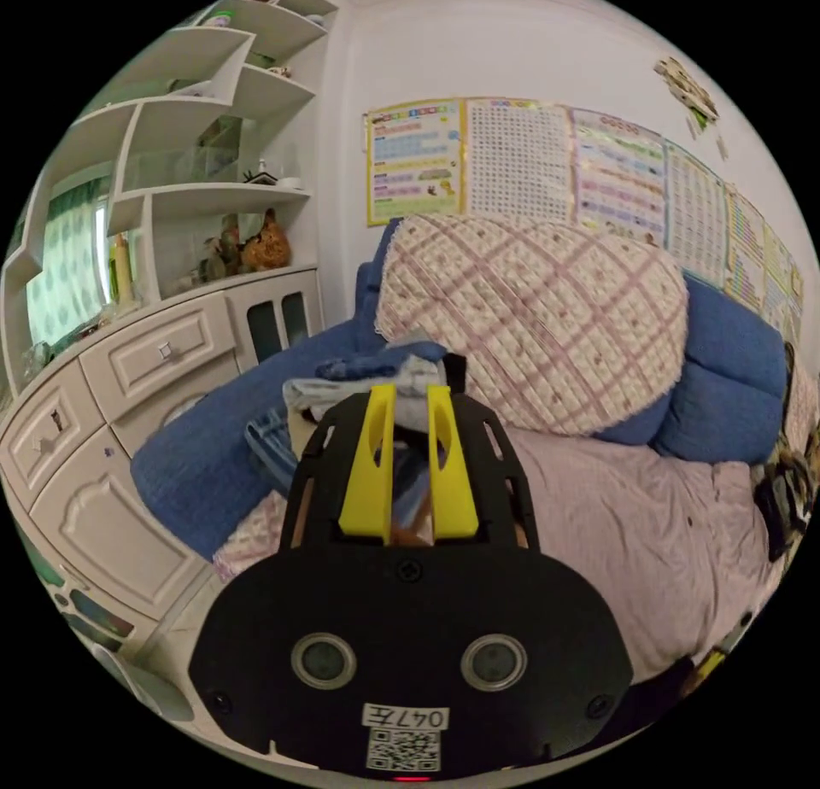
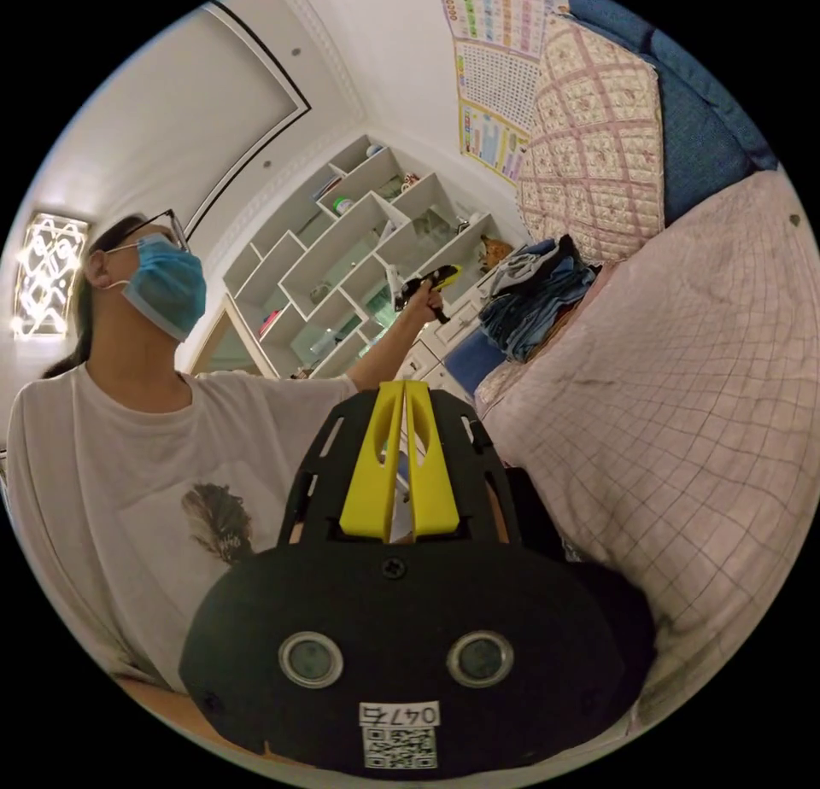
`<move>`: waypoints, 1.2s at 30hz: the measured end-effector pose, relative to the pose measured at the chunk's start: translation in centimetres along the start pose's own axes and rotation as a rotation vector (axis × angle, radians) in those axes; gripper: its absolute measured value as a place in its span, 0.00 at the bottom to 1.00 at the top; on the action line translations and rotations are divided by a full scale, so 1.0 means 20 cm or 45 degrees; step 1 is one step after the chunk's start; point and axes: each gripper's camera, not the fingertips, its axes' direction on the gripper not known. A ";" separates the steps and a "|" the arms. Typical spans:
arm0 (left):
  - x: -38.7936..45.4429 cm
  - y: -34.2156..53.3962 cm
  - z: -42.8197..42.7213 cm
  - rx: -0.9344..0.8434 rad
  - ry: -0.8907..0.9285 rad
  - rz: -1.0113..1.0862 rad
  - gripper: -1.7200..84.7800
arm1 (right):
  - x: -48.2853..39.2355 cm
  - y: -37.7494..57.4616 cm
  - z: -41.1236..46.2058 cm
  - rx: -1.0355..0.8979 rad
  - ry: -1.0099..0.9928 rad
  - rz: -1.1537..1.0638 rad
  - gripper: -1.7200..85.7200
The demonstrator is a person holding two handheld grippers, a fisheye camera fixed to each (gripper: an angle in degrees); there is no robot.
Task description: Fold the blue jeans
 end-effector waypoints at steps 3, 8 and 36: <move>0.14 -0.42 0.39 -0.102 -0.029 -0.044 0.11 | 0.06 0.01 0.17 -0.004 0.011 0.034 0.00; 0.36 -0.88 0.86 -0.230 -0.081 -0.068 0.10 | 0.12 0.04 0.40 0.011 -0.025 0.059 0.01; 1.03 -2.16 0.99 -0.173 0.550 -0.661 0.10 | -0.09 0.04 1.12 0.077 -0.065 0.126 0.01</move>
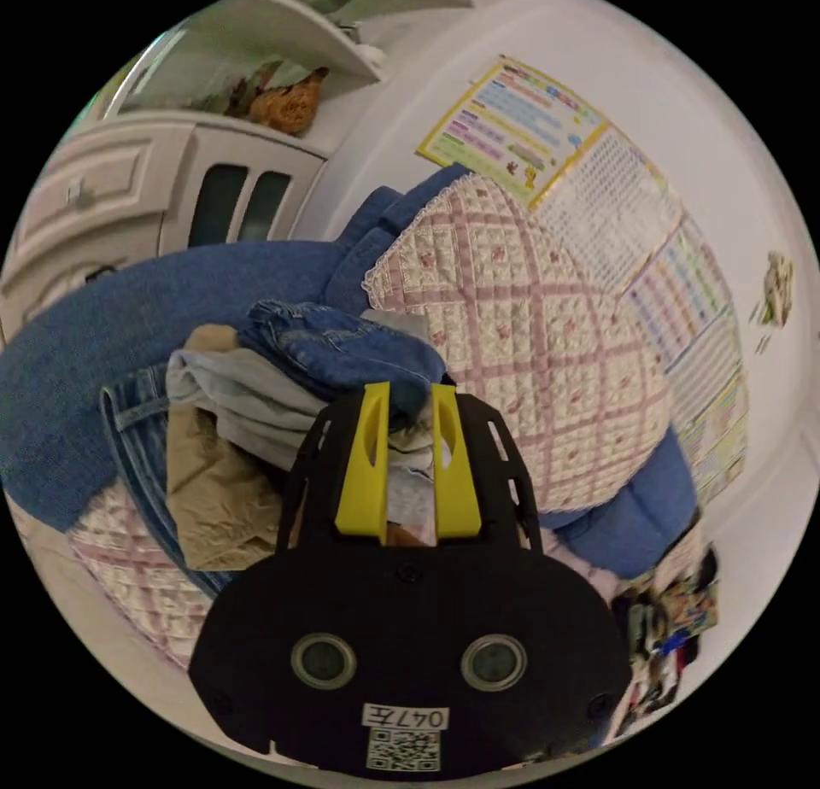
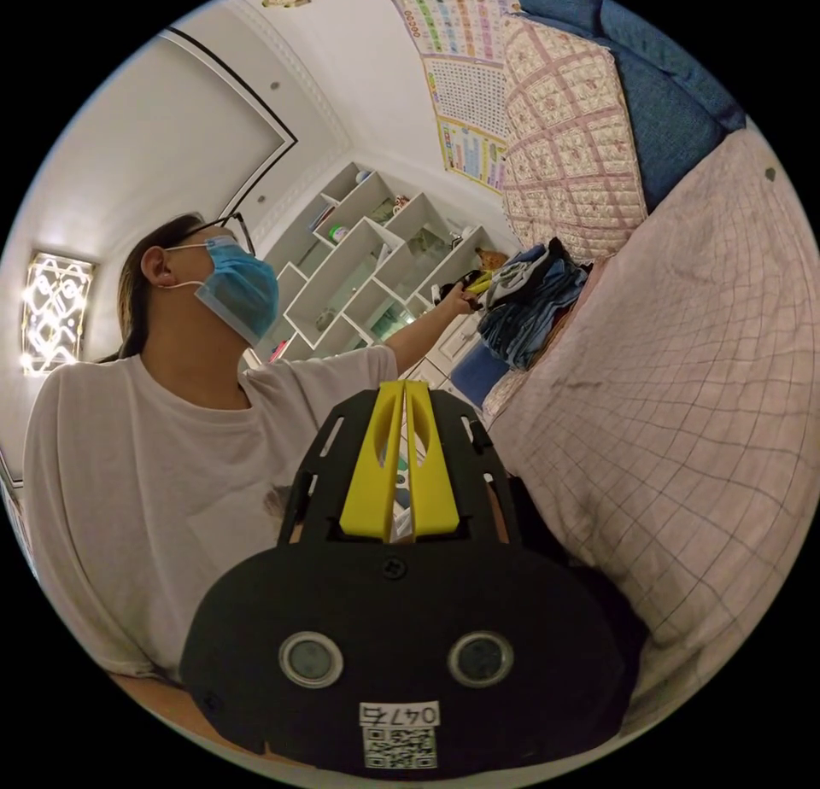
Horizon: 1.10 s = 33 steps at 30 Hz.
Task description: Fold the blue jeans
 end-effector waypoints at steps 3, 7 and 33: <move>0.06 0.02 -0.04 -0.012 0.007 -0.008 0.08 | -0.04 -0.02 0.03 -0.013 0.001 0.004 0.00; 0.27 0.10 -0.08 -0.009 -0.058 0.072 0.09 | -0.10 -0.06 0.06 -0.007 0.006 0.011 0.00; 1.61 1.97 -1.80 0.032 0.083 0.726 0.01 | -0.55 -0.53 -0.08 0.048 0.071 -0.064 0.00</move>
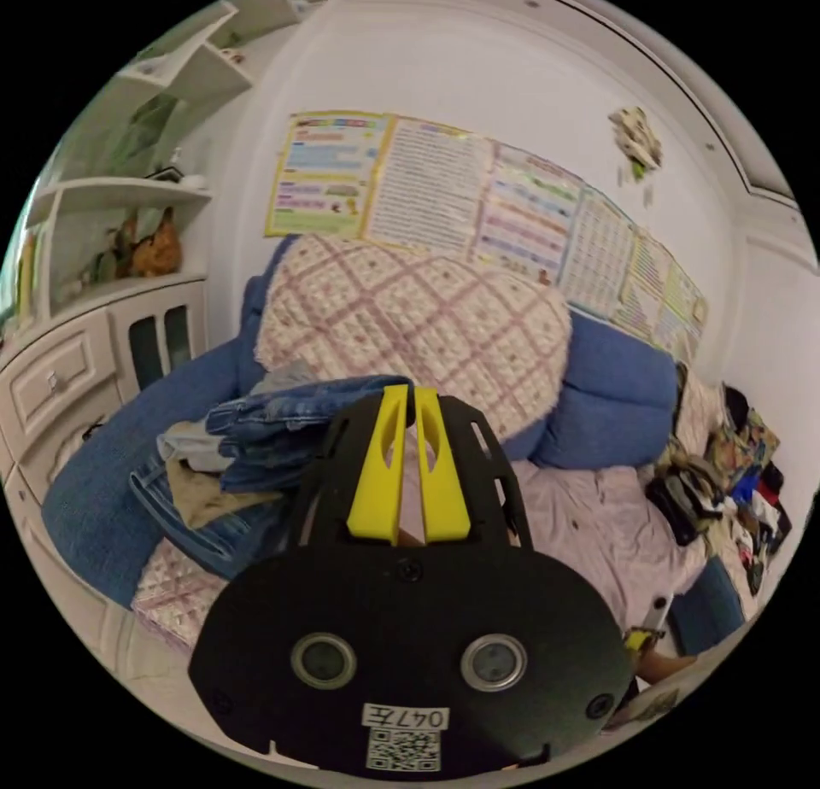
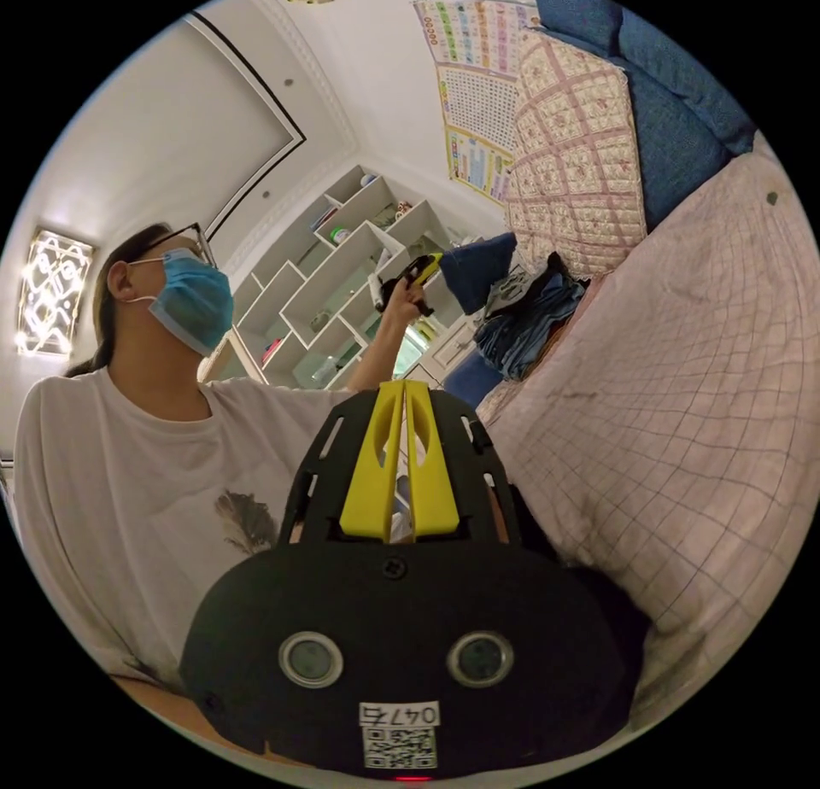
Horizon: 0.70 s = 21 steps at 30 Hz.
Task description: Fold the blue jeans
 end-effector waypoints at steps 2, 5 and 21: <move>0.16 0.32 -0.09 -0.045 0.099 -0.016 0.01 | -0.04 -0.04 -0.03 0.015 0.009 -0.010 0.00; 0.38 0.87 -0.23 -0.100 0.260 -0.045 0.01 | -0.10 -0.11 -0.08 0.047 0.036 -0.025 0.00; -0.04 2.61 -1.42 -0.462 0.064 -0.097 0.07 | -0.30 -0.73 0.06 -0.196 0.402 0.017 0.05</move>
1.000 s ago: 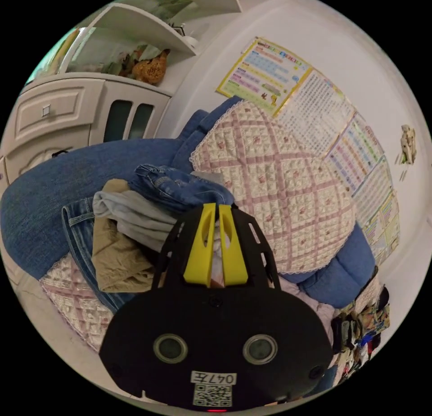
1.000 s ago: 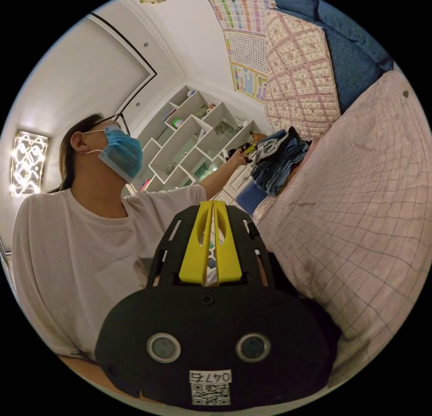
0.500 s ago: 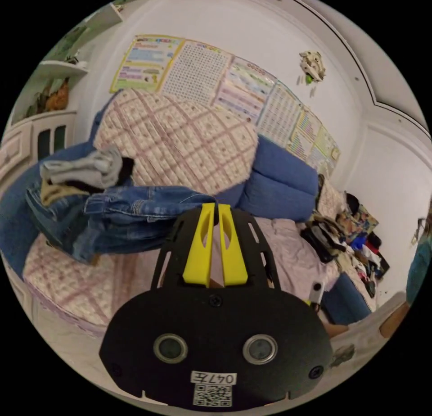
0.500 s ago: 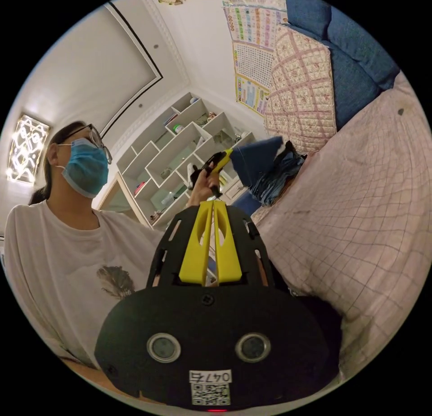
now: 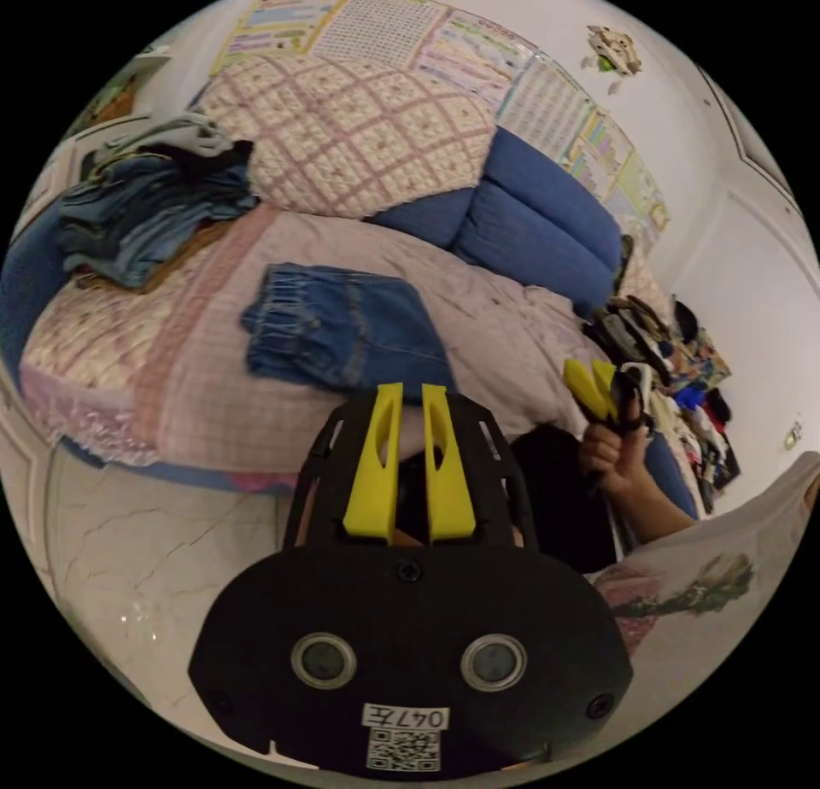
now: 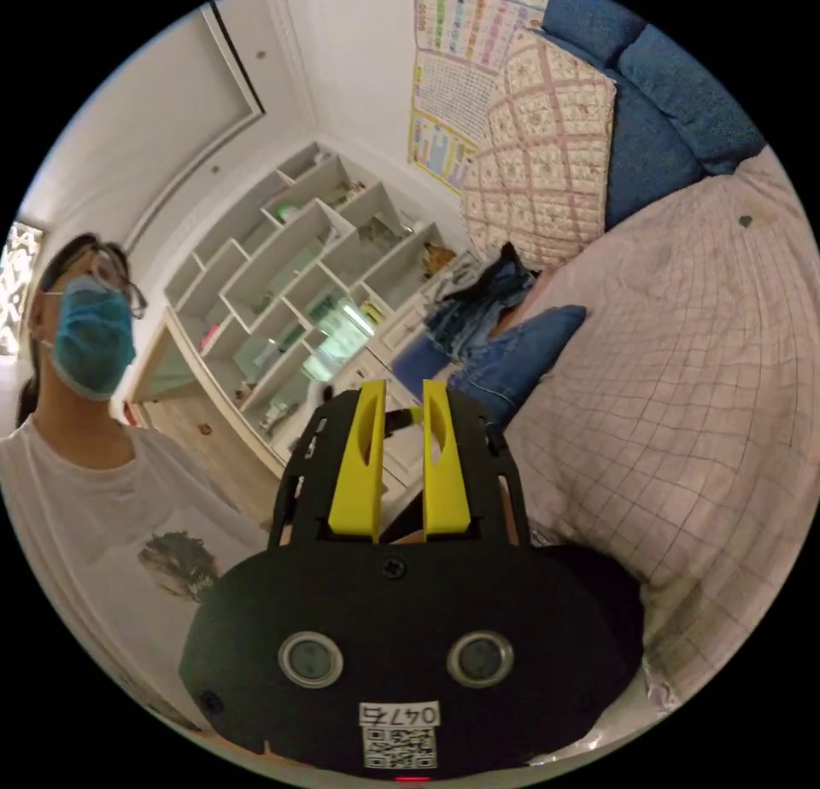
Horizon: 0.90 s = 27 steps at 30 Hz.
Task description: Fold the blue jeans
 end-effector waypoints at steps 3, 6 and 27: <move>-0.36 0.14 -0.31 0.084 -0.104 -0.144 0.09 | -0.13 -0.18 0.15 -0.145 0.313 -0.054 0.05; -0.72 0.23 -0.57 0.193 -0.068 -0.256 0.11 | -0.16 -0.35 0.31 -0.253 0.572 -0.042 0.07; -2.00 0.91 -1.84 0.335 0.181 -0.284 0.02 | -0.85 -1.26 0.72 -0.546 1.083 -0.668 0.01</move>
